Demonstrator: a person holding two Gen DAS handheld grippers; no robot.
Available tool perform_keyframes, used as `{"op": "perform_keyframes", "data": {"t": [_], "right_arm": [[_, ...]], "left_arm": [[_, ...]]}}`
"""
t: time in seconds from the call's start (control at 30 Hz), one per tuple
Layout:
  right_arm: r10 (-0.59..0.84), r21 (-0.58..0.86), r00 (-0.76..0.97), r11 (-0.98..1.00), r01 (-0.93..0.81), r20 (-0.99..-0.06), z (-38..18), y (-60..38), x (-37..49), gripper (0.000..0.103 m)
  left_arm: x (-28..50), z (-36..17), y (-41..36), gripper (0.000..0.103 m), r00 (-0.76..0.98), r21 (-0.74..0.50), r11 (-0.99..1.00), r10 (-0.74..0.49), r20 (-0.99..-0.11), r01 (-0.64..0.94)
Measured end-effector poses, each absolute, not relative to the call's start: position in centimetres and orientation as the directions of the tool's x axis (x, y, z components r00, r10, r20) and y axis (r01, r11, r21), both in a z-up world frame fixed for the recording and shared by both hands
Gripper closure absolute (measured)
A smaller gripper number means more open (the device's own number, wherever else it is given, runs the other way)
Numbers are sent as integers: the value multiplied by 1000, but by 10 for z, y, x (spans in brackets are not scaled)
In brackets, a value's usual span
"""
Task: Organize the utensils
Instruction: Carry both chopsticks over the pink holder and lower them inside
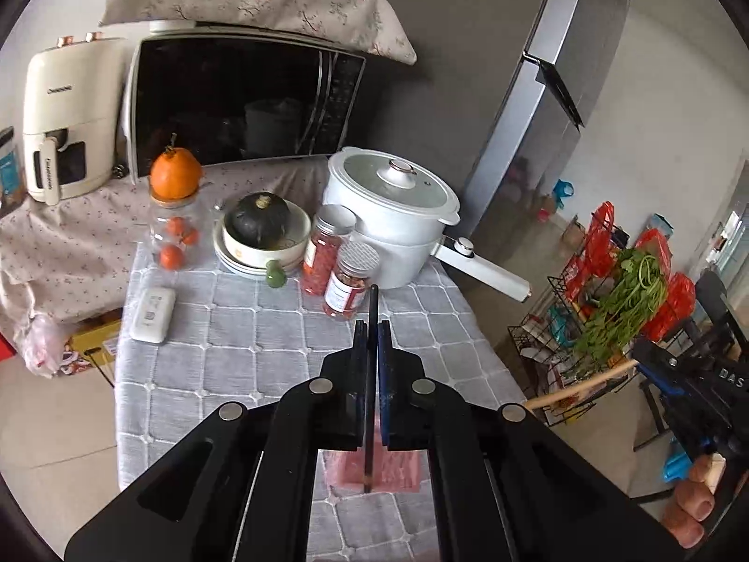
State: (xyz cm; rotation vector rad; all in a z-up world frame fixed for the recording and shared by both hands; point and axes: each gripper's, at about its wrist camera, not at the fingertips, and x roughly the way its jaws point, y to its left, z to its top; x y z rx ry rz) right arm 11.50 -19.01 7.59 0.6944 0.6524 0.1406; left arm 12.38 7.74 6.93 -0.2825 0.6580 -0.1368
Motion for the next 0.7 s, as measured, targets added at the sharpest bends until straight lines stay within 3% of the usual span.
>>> {"op": "perform_keyframes", "data": {"t": [0.23,0.53,0.7], "right_arm": [[336,608,772,790,81,-540,70,-169,130,97],[315,641,876,767,-9,-364,118,-176,84,97],[301,645,905,763,-41,-299,137,-181,61,97]], "left_arm": [[123,76,78,100,789,-326,942,-262,-556,83],[86,124,90,100,878,-327,937,-259,-402,127],[84,129,94,100,886,-323,939,-244,-394,116]]}}
